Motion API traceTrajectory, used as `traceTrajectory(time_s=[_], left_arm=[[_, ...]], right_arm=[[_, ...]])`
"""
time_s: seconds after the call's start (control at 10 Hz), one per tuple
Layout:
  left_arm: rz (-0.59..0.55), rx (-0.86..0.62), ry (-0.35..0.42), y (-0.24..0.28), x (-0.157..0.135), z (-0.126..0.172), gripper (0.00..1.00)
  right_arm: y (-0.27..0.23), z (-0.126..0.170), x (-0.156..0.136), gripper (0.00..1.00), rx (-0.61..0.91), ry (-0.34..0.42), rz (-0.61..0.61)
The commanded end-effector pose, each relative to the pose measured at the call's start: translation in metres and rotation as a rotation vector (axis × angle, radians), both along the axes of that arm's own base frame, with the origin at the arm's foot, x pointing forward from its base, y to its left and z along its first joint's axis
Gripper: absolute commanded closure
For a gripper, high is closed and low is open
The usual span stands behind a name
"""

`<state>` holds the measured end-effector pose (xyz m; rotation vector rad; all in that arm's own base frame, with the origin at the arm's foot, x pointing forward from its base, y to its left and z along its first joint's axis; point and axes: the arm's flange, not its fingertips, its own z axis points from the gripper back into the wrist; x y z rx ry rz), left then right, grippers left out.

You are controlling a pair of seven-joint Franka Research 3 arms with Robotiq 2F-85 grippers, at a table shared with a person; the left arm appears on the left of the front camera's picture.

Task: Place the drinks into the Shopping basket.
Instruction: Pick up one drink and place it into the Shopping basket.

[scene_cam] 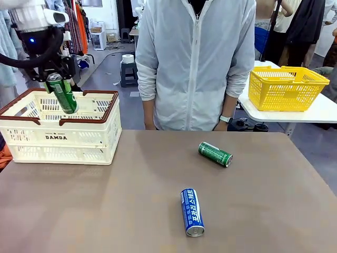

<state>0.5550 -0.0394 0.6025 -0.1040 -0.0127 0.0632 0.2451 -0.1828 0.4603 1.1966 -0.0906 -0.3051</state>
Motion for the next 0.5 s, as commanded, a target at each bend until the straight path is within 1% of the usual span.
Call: traceTrajectory(time_s=[0.0,0.2,0.3,0.4], left_arm=[[0.028,0.003,0.008,0.007,0.033,-0.004,1.0],[0.039,0.039,0.062,0.015,0.058,-0.047,1.0],[0.019,0.04,0.093,0.018,0.069,-0.076,1.0],[0.015,0.035,0.107,0.021,0.076,-0.099,1.0]], right_arm=[[0.0,0.006,0.002,0.0,0.021,-0.002,-0.012],[0.0,0.006,0.002,0.0,0.021,-0.002,-0.012],[0.0,0.006,0.002,0.0,0.021,-0.002,-0.012],[0.0,0.006,0.002,0.0,0.021,-0.002,-0.012]])
